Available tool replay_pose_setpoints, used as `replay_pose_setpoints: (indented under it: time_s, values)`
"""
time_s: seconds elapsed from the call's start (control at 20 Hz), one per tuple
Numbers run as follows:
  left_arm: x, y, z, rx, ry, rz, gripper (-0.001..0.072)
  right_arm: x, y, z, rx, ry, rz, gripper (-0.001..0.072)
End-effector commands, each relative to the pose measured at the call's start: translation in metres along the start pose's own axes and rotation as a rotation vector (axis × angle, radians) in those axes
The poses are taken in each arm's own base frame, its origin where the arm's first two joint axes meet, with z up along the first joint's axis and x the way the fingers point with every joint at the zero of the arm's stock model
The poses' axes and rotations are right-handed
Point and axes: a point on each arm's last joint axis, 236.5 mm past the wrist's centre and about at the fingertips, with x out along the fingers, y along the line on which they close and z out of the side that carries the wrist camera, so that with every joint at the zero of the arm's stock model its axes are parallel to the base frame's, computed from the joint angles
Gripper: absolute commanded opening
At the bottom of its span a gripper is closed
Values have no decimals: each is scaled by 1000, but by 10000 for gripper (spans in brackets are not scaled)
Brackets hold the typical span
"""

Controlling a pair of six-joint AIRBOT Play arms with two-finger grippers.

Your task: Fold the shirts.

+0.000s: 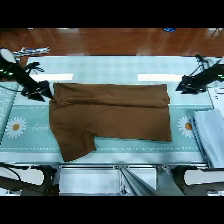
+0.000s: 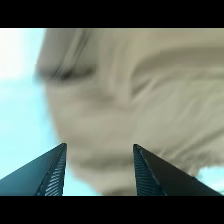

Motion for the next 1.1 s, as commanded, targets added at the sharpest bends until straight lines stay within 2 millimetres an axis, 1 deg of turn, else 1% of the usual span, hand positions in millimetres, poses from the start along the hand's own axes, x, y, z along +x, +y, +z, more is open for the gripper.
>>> replay_pose_setpoints:
  time_s: [0.0, 0.05, 0.1, 0.2, 0.25, 0.35, 0.45, 0.5, 0.6, 0.8, 0.95, 1.05]
  values:
    - [-14, 41, -44, -131, -42, 16, 509, -50, -24, -15, 61, -135, -81, 410]
    - [-8, 42, -61, -165, -74, -38, 509, -51, -22, -24, 68, -172, -76, 410]
    - [1, 39, -77, -191, -105, -106, 509, -44, -16, -41, 75, -184, -55, 410]
    - [27, 33, -110, -262, -174, -234, 509, -20, 9, -78, 81, -176, 48, 410]
    - [39, 32, -121, -319, -214, -290, 509, -9, 22, -93, 81, -176, 98, 410]
    - [55, 26, -136, -414, -273, -408, 510, 7, 42, -121, 80, -163, 173, 410]
    - [70, 19, -148, -476, -259, -467, 509, 13, 52, -138, 67, -149, 200, 410]
    - [79, 16, -154, -507, -228, -479, 509, 14, 55, -143, 55, -144, 201, 410]
    - [87, 14, -159, -499, -198, -467, 509, 14, 61, -147, 40, -138, 209, 410]
    - [97, 9, -158, -449, -186, -426, 509, 12, 72, -144, 57, -149, 258, 410]
    - [116, -4, -160, -410, -156, -395, 509, 7, 85, -140, 78, -163, 315, 410]
    - [126, -11, -159, -360, -142, -367, 509, 7, 86, -139, 81, -164, 322, 410]
